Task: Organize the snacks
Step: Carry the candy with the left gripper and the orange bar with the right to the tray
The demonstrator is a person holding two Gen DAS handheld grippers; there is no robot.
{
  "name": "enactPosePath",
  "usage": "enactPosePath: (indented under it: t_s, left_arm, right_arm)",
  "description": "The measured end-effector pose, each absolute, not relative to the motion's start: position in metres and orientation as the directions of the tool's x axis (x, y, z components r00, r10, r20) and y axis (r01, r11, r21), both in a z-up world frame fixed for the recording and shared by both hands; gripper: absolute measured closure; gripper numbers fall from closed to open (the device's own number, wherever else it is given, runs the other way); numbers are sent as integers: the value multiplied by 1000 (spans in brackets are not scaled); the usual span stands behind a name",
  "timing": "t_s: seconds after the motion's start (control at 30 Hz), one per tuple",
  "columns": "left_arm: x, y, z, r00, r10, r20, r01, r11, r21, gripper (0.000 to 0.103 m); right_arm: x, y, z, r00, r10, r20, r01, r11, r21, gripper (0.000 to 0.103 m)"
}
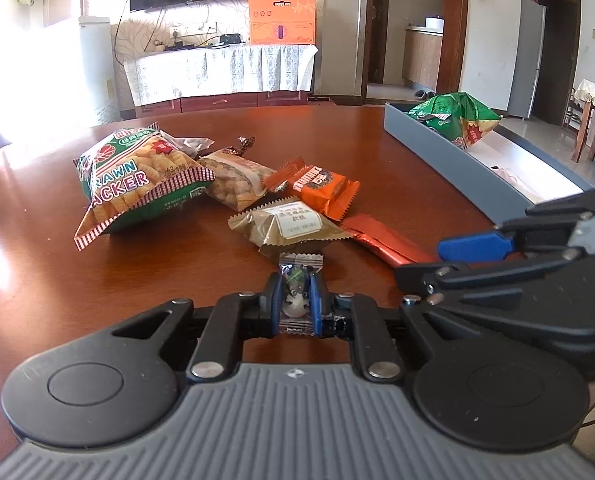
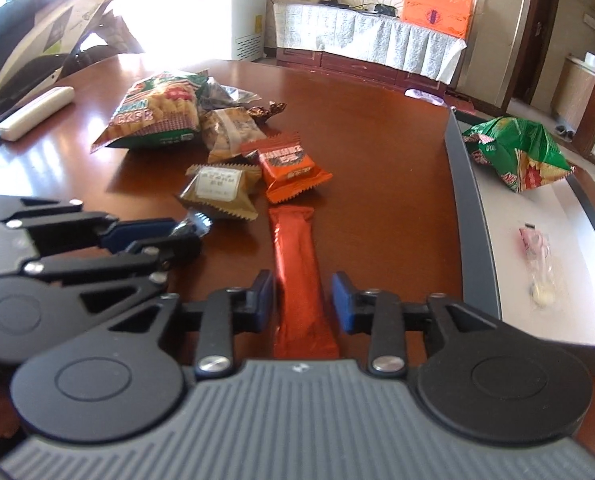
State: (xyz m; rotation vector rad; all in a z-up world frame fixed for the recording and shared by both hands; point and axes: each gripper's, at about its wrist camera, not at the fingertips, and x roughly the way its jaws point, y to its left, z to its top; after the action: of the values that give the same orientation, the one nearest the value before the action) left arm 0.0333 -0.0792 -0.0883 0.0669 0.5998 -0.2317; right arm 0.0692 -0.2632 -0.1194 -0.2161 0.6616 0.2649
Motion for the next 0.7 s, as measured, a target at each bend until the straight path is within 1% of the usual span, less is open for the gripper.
enactPosePath:
  t_s: [0.07, 0.1, 0.13, 0.2, 0.3, 0.4, 0.57, 0.7]
  left_arm:
    - [35, -77, -89, 800, -202, -565, 238, 971, -10, 85]
    - [36, -77, -89, 799, -206, -565, 241, 970, -12, 85]
    - [36, -77, -89, 798, -209, -565, 243, 970, -15, 86]
    - [35, -76, -90, 795, -214, -567, 243, 970, -26, 86]
    - [32, -75, -88, 785, -228, -575, 251, 967, -41, 86]
    - [26, -76, -86, 790, -222, -571, 255, 967, -23, 86]
    - [17, -80, -77, 813, -215, -540, 270, 963, 23, 86]
    - [13, -90, -69, 830, -212, -516, 280, 958, 58, 86]
  right_arm:
    - [74, -264, -119, 749, 187, -635, -317, 944, -95, 68]
    - [76, -264, -118, 740, 203, -641, -325, 943, -76, 74]
    - [76, -264, -118, 734, 218, -644, -337, 939, -66, 79]
    - [72, -258, -117, 738, 210, -641, -345, 934, -91, 79]
    - [68, -263, -115, 743, 228, -630, -341, 938, -64, 79]
    - [61, -267, -109, 758, 237, -608, -335, 941, -51, 79]
    - [52, -277, -97, 787, 268, -555, -318, 948, 5, 79]
    - [47, -282, -90, 810, 269, -521, -309, 951, 10, 79]
